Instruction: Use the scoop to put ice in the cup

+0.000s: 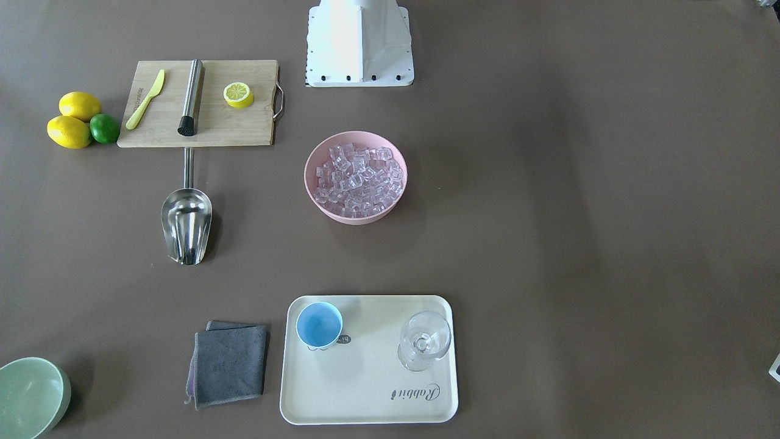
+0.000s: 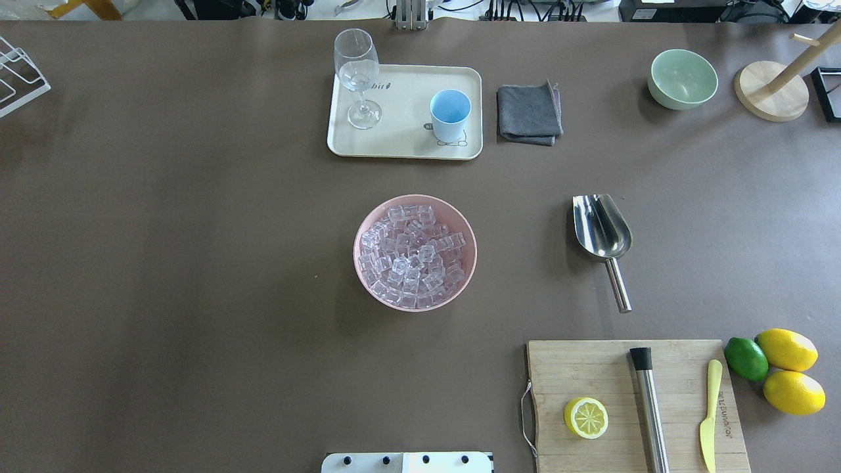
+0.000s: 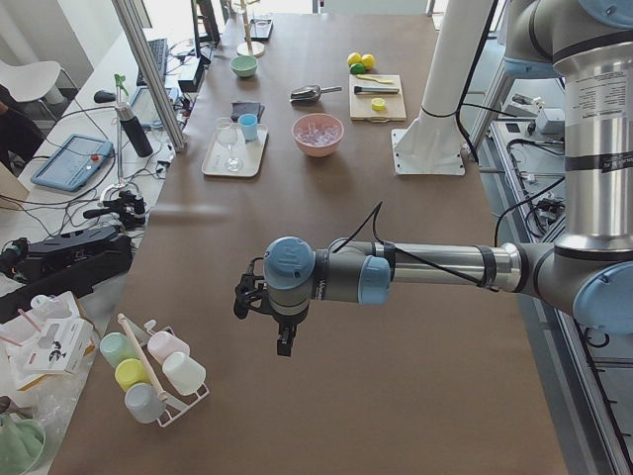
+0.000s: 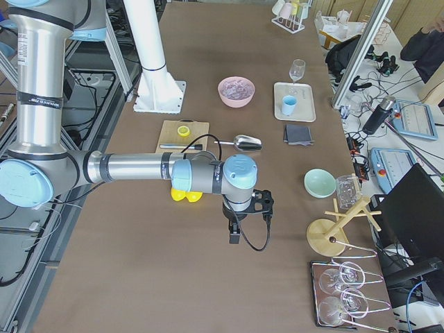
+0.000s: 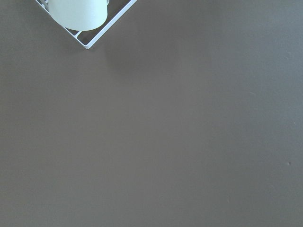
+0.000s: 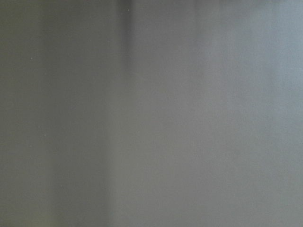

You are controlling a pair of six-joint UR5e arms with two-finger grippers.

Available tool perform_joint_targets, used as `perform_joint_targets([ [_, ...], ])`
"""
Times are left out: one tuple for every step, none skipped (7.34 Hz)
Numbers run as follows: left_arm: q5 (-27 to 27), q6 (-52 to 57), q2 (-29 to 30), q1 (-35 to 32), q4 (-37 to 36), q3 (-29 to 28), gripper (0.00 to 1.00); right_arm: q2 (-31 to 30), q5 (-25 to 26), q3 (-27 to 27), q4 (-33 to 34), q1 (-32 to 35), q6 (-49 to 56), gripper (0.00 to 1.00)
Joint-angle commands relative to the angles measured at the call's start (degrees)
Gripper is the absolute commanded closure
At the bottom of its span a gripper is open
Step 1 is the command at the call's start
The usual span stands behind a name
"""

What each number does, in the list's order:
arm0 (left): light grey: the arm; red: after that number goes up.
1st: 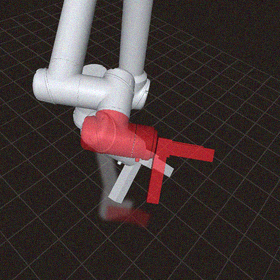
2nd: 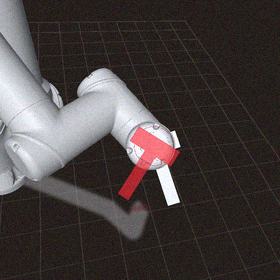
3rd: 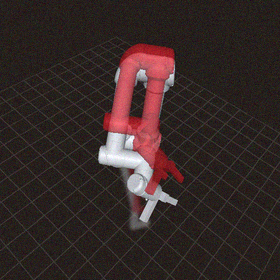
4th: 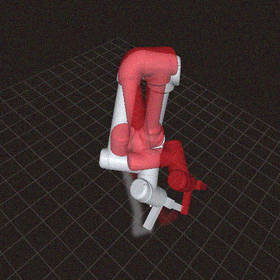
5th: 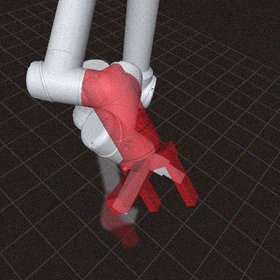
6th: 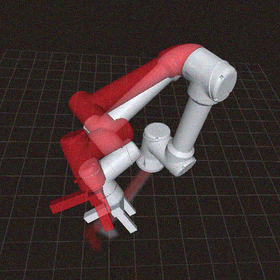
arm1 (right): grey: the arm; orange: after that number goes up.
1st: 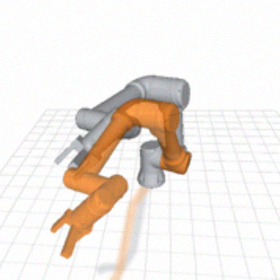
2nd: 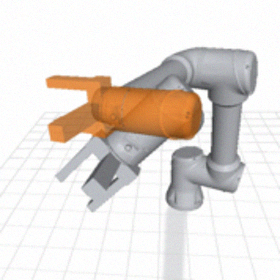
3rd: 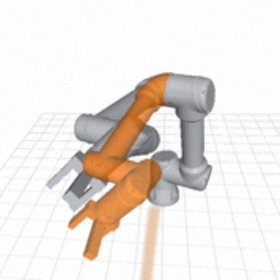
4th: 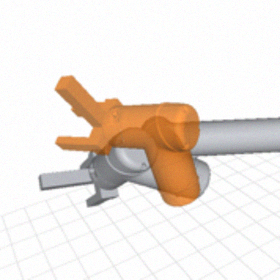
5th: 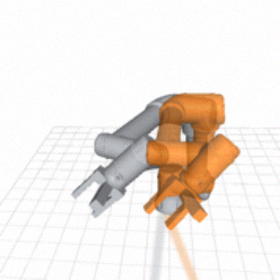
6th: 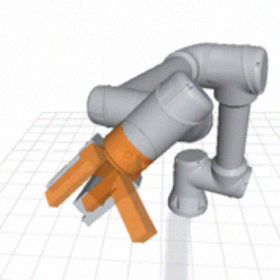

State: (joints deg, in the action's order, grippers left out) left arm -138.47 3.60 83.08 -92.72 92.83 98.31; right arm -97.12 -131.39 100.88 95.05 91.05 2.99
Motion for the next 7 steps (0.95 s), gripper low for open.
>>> perform_joint_targets([
  [0.1, 0.0, -0.1, 0.0, 0.1, 0.0, 0.02, -0.1, 0.0, -0.1, 0.1, 0.0, 0.0, 0.0],
  [0.0, 0.0, -0.1, 0.0, 0.2, 0.0, 0.02, 0.0, 0.1, 0.0, 0.0, 0.0, 0.0, 0.0],
  [0.0, 0.0, -0.1, 0.0, 0.1, 0.0, 0.02, 0.0, 0.1, 0.0, 0.0, 0.0, 0.0, 0.0],
  [0.1, 0.0, 0.0, 0.1, -0.1, 0.0, 0.02, 0.0, 0.0, 0.0, 0.0, 0.0, 0.1, 0.0],
  [0.1, 0.0, 0.0, 0.1, -0.1, 0.0, 0.02, 0.0, -0.2, 0.0, 0.0, 0.0, 0.2, 0.0],
  [0.2, 0.0, 0.1, 0.2, -0.1, 0.0, 0.02, 0.1, -0.6, 0.3, 0.0, 0.0, 0.2, 0.0],
  [0.3, 0.0, 0.1, 0.3, -0.1, -0.2, 0.02, 0.3, -0.8, 0.8, 0.0, 0.0, 0.0, 0.0],
])
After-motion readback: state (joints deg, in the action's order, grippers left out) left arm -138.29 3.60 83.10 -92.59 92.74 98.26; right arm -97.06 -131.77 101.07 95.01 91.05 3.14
